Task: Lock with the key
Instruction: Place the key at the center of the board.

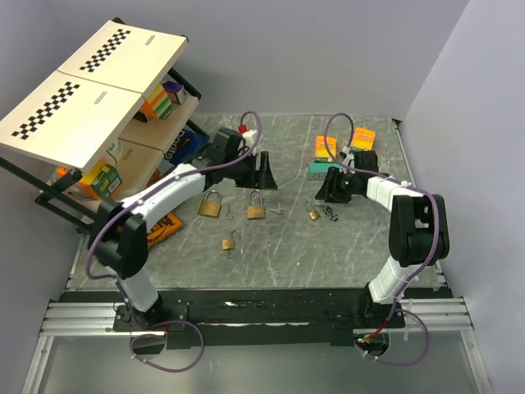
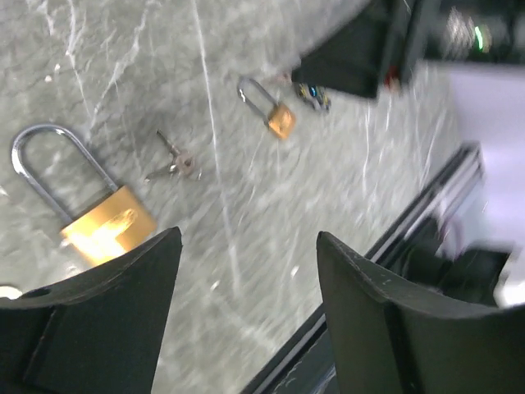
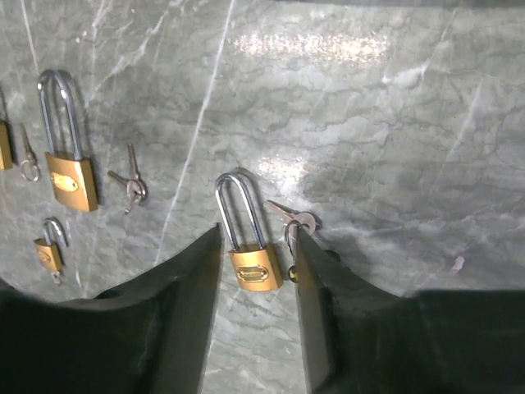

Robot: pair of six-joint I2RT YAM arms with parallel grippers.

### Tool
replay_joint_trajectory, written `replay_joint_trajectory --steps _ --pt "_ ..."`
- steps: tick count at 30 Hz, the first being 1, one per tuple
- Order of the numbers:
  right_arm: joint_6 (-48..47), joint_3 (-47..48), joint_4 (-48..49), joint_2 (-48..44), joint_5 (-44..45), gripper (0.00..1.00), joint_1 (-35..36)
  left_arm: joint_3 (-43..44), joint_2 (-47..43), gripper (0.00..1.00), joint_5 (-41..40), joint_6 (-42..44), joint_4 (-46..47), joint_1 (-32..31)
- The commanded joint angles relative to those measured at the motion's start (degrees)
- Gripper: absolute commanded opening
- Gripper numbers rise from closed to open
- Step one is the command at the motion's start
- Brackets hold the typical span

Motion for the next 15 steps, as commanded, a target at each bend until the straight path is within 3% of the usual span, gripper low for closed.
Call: replay_joint_trajectory --steps 1,7,8,9,11,15 --pt "-2.1 2.8 -1.0 -3.3 -3.4 0.56 -0.4 -5.1 -12.0 0.74 10.5 16.4 -1.8 2.7" --pt "-5.9 3.2 -2.7 -9.3 -7.6 0.73 -0.4 -12.3 -22.0 0.86 18.1 43.6 -14.0 7.7" --pt "-6.6 3.6 -3.2 -9.9 -8.1 0.82 -0.4 -12.3 -22.4 0.87 18.5 47.9 -16.9 8.6" --pt "-8.1 3.8 -3.8 -10.5 -8.4 0.83 -0.4 -12.8 -22.9 0.86 18.2 56.4 -23.0 8.7" --pt "-8.9 4.5 -5.5 -11.8 -9.3 0.92 -0.4 -14.9 -25.5 0.82 15.3 62.6 -25.8 8.7" --pt "-10.6 4.2 -7.2 -15.0 -10.9 0.94 -0.4 -25.0 -31.3 0.79 10.5 75.0 -23.9 8.8"
